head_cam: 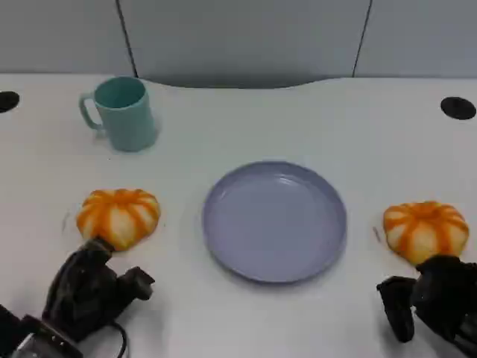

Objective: Grasp the bread from the table and place it into the plate.

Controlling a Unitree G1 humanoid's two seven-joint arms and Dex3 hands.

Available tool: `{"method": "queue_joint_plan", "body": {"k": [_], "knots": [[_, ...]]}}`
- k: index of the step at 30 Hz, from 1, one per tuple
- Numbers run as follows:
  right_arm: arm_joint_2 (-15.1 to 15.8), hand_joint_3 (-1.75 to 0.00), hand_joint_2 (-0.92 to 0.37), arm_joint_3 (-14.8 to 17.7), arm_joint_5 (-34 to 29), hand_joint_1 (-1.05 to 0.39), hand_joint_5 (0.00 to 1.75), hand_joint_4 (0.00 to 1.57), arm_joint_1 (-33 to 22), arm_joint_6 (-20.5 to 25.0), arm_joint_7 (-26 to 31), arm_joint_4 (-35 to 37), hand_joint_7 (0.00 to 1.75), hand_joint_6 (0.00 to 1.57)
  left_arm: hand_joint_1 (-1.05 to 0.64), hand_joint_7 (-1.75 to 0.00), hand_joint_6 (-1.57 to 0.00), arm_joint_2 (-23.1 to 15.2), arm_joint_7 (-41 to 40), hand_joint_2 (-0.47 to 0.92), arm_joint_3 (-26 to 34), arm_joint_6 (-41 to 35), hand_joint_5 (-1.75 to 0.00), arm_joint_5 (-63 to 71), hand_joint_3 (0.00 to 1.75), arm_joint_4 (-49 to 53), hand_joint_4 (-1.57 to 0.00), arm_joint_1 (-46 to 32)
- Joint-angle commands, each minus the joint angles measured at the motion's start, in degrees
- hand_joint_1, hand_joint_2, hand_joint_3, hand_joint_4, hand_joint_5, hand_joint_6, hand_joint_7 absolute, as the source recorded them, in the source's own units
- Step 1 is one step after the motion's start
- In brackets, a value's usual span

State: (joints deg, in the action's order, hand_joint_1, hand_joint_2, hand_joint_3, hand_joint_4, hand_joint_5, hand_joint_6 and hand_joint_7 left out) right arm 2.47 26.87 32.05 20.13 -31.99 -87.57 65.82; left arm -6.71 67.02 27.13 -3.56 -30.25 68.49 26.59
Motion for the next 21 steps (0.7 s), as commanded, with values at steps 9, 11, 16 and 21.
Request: {"method": "queue_joint_plan", "body": {"k": [9,11,16,21], "knots": [[2.07,0.00,-0.89,-1.45,-1.40,-0.42,1.75,0.85,0.36,3.46,0.91,-0.45,1.28,0.79,-1.05,-0.36,-1.57,-0.83,-0.96,0.52,-0.52,1.44,-0.50,0.90,0.01,-0.44,-1.57,0.41],[1.91,0.00,-0.90,-1.12,-1.43,-0.43,1.75,0.85,0.40,2.30,1.06,-0.27,1.06,0.86,-1.05,-0.36,-1.57,-0.84,-0.89,0.51,-0.24,0.81,-0.52,0.48,0.00,-0.27,-1.57,0.52],[1.88,0.00,-0.90,-0.78,-1.16,-0.43,1.75,0.83,0.82,2.82,0.20,0.42,1.10,0.86,-1.05,-0.36,-1.57,-0.78,-0.29,0.52,-0.04,0.86,-0.51,0.32,0.01,0.15,-1.57,0.70],[1.63,0.00,-0.89,-1.16,-1.64,-0.44,1.75,0.84,0.47,2.24,1.66,-0.74,1.39,0.78,-1.05,-0.36,-1.57,-1.01,-0.38,0.52,-0.15,0.75,-0.51,0.54,0.00,0.37,-1.57,0.91]]}}
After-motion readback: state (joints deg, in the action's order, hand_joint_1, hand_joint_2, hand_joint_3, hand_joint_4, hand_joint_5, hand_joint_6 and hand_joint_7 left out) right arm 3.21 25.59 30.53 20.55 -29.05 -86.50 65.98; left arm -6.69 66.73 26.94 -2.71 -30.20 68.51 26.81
